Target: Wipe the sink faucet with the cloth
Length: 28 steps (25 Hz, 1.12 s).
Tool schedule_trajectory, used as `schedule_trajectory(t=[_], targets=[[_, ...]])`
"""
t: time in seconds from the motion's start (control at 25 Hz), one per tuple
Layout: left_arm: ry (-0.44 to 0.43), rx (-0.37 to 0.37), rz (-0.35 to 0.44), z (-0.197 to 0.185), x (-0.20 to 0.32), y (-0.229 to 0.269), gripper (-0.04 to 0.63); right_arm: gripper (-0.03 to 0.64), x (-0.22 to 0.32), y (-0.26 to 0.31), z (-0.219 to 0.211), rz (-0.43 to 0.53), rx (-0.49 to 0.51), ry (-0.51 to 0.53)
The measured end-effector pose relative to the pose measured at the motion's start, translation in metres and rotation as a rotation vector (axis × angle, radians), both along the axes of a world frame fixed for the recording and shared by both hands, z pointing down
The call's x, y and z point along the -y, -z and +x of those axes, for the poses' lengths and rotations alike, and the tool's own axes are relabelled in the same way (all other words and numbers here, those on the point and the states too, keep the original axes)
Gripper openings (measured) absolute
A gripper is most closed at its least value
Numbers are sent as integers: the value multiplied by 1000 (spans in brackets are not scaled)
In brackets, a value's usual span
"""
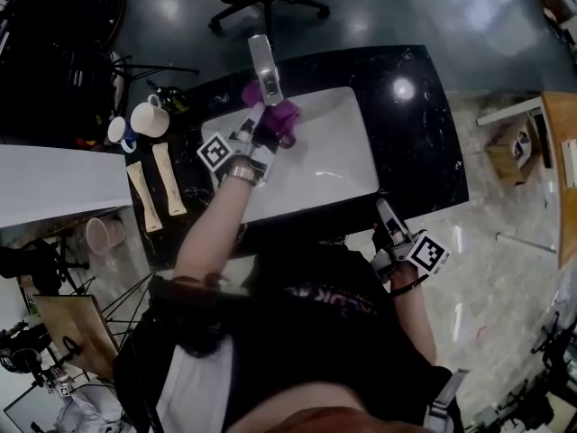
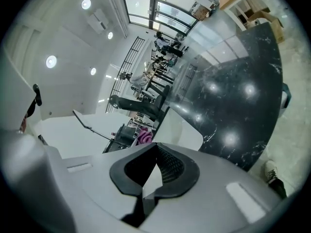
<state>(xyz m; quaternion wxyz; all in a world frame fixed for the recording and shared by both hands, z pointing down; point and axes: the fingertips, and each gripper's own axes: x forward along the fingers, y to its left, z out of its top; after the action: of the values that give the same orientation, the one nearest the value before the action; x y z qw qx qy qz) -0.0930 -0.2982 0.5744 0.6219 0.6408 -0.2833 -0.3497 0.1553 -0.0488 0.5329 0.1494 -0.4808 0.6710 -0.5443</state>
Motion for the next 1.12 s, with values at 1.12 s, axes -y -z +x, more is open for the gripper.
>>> schedule_trajectory(t=[1.12], targets=[[207, -116, 18, -11, 59, 5, 64, 12, -3, -12, 25, -39, 17, -45]])
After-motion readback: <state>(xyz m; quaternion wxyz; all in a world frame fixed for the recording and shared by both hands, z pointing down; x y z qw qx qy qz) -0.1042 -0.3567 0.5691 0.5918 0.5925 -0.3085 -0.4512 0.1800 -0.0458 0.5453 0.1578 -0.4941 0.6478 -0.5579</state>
